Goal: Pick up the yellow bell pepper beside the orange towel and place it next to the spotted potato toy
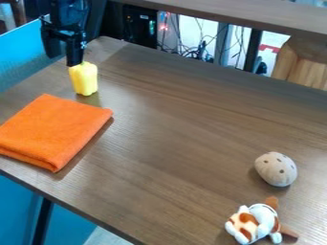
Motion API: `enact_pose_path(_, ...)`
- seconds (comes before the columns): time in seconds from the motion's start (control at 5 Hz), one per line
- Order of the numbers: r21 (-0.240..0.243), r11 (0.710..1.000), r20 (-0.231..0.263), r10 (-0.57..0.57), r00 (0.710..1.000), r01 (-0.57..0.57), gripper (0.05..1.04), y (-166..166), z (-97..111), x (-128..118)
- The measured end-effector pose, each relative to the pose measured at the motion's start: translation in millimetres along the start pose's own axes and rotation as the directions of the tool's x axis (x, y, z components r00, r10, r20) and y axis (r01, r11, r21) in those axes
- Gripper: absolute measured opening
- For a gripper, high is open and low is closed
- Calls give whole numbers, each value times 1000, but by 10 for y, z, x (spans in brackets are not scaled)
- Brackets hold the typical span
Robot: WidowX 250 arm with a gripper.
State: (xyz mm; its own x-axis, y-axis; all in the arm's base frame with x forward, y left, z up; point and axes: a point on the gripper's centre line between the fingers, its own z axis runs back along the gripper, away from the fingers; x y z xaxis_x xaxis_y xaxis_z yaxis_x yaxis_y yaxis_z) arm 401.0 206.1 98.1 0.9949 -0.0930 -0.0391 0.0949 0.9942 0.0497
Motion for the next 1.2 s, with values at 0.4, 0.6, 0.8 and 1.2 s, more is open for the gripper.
enact_pose_path(0.4,-32,999,21,16,1000,-15,1003,-26,-41,80)
enact_pose_path(0.6,-22,999,39,34,999,-33,963,-1,4,129)
enact_pose_path(0.8,-30,998,9,57,998,-57,693,0,-119,136)
enact_pose_path(1.2,-12,997,18,71,997,-71,244,-52,-120,219)
